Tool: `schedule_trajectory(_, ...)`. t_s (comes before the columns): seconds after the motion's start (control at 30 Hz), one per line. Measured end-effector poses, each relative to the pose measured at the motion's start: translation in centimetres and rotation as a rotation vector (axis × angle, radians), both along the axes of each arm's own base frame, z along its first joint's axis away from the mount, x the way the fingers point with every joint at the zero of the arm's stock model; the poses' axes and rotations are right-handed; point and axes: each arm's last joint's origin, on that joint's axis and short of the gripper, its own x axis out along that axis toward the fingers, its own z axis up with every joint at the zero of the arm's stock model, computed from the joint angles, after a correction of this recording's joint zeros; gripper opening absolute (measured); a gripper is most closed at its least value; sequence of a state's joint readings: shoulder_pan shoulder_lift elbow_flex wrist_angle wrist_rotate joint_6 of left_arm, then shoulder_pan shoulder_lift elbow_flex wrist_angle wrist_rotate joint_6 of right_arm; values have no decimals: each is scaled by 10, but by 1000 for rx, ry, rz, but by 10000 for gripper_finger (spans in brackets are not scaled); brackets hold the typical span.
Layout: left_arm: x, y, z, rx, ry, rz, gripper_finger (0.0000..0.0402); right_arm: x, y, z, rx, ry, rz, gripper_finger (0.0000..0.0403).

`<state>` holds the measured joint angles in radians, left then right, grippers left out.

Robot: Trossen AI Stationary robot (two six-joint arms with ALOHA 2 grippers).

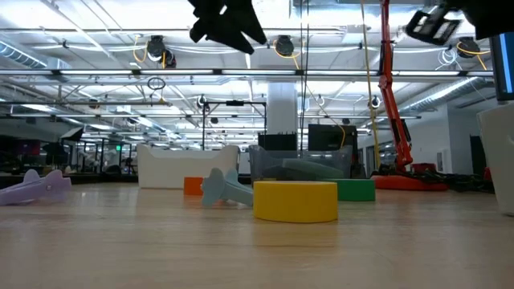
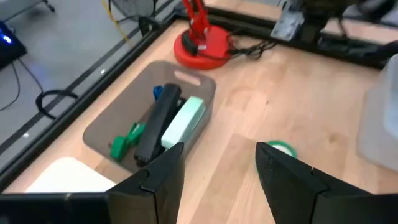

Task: Pick and place Stapler, Stapler remover, tape
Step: Put the blue tape into the gray bin

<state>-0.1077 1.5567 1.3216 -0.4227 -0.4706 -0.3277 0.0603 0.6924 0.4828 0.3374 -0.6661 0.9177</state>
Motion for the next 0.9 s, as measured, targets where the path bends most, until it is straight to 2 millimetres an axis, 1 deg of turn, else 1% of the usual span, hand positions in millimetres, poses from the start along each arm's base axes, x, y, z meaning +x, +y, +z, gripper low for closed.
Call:
schedule_trajectory(0.07, 0, 0, -2, 1, 13, 1, 198, -2, 8, -3, 75, 111, 67, 36)
schedule_trajectory(0.23, 0, 0, -1, 1, 6, -1, 198, -7, 30, -20, 230, 497, 188, 36)
schedule_trajectory(0.37, 0, 0, -1, 4, 6, -3, 198, -17, 49, -33, 291, 794, 265, 36)
schedule_trajectory(0.47, -1, 0, -1, 8, 15, -5, 198, -23, 62, -38, 308, 937, 294, 36)
schedule_trajectory(0.53, -1, 1, -1, 11, 14, -5, 198, -27, 68, -40, 305, 1009, 279, 36)
schedule_trajectory(0.67, -1, 1, -2, 32, 32, -17, 198, -32, 77, -27, 256, 1091, 215, 36)
schedule_trajectory(0.77, -1, 1, -3, 35, 38, -16, 198, -35, 79, -15, 160, 1155, 91, 36)
schedule_trajectory(0.83, 0, 1, -5, 37, 45, -17, 198, -34, 80, -8, 92, 1164, -9, 36)
schedule_trajectory(0.9, 0, 1, -6, 40, 54, -19, 198, -34, 83, -5, 17, 1190, -89, 36)
